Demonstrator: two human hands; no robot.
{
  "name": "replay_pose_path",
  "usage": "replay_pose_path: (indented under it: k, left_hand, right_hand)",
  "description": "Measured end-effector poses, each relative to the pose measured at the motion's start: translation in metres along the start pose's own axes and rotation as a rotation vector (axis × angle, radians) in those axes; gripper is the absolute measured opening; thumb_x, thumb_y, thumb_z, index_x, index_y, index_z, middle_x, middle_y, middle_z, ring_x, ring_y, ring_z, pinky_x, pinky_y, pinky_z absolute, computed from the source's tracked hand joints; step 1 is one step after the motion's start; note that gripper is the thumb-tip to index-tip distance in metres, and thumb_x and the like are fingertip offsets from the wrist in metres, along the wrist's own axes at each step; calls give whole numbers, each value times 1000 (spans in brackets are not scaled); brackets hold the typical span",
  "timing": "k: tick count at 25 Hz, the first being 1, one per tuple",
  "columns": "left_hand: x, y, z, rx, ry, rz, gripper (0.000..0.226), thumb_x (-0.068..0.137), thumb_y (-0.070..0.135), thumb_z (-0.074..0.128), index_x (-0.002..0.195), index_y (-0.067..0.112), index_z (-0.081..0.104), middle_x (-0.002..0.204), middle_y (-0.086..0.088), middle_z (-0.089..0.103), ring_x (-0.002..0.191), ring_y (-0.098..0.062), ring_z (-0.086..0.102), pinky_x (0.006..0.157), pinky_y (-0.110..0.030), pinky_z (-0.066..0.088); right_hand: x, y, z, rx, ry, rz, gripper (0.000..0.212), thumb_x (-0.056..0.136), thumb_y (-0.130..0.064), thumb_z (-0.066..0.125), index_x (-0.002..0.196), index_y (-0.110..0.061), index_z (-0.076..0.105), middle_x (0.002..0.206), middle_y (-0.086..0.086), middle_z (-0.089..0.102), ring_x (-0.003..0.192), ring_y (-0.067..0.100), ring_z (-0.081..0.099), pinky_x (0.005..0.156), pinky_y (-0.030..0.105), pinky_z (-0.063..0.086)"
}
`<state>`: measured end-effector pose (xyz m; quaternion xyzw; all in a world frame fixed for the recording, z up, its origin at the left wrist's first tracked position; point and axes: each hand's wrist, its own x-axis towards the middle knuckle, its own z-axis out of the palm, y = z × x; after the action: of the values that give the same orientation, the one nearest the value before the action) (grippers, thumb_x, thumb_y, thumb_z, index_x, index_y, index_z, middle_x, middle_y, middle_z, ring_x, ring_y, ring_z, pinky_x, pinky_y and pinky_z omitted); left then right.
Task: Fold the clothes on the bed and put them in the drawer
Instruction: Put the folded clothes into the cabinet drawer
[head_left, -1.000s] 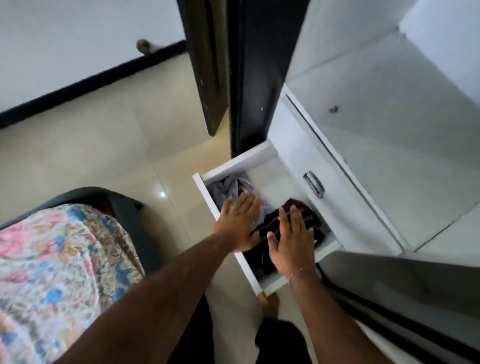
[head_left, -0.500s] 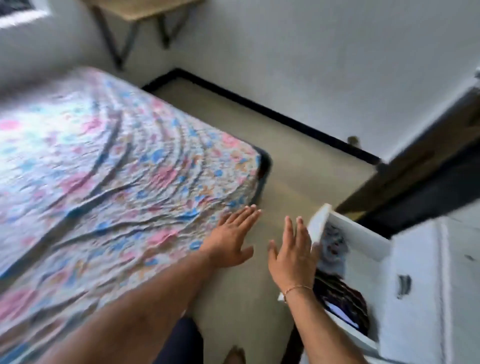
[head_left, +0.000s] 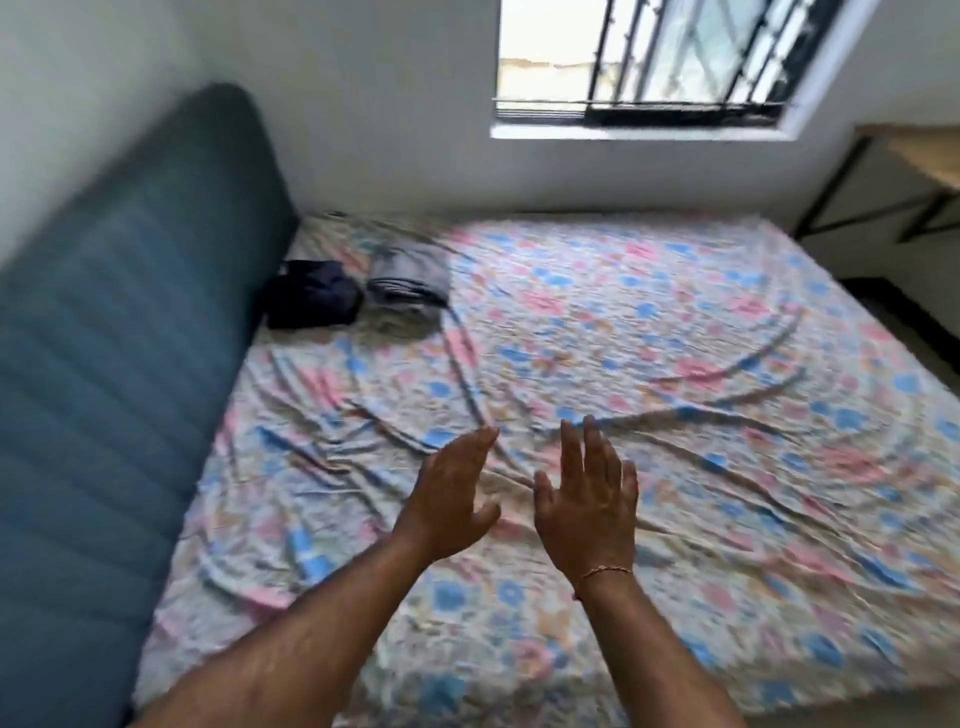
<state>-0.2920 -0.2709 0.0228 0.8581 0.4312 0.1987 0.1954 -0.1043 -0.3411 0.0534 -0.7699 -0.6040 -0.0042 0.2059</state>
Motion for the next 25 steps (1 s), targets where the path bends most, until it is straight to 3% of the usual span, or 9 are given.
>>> replay_pose_path:
  k: [3, 8, 12, 17, 22, 25]
  left_hand:
    - [-54, -97, -86, 52, 77, -166, 89, 81, 44, 58, 162, 19, 32, 164, -1, 40, 150, -22, 39, 118, -45, 34]
    - [-69, -183, -177, 3, 192, -356, 88, 81, 38, 62, 162, 21, 31, 162, -3, 43, 147, -23, 41, 119, -39, 35]
    - [-43, -209, -208, -233, 230, -517, 92, 78, 44, 55, 163, 24, 28, 166, 0, 37, 151, -16, 37, 122, -36, 34]
    - [11, -232, -220, -545, 331, -705, 87, 78, 37, 58, 160, 25, 34, 158, -6, 47, 143, -22, 48, 115, -39, 40]
    - [80, -305, -202, -800, 379, -768, 65, 94, 22, 64, 155, 20, 42, 142, -7, 58, 121, -21, 59, 106, -38, 46]
    - [128, -393, -169, -953, 384, -821, 56, 99, 16, 65, 151, 16, 46, 133, -7, 62, 115, -23, 61, 103, -42, 49]
  right_hand:
    - [7, -133, 46, 57, -72, -77, 77, 91, -49, 57, 159, -23, 33, 167, 6, 29, 144, 30, 39, 114, 62, 32]
    - [44, -254, 78, 93, -126, -220, 74, 92, -55, 45, 158, -24, 34, 164, 7, 35, 142, 31, 43, 112, 59, 36]
    - [81, -280, 102, 117, -134, -230, 75, 92, -51, 58, 157, -22, 35, 162, 9, 37, 140, 34, 44, 112, 60, 37]
    - [112, -292, 115, 158, -138, -196, 76, 92, -47, 62, 157, -22, 33, 163, 9, 34, 144, 33, 38, 114, 60, 35]
    - [161, -292, 155, 121, -78, -273, 81, 89, -43, 68, 158, -22, 32, 164, 9, 32, 144, 33, 38, 114, 53, 39]
    - [211, -304, 209, 68, -84, -339, 82, 88, -43, 66, 159, -24, 30, 165, 7, 31, 145, 32, 38, 115, 50, 40]
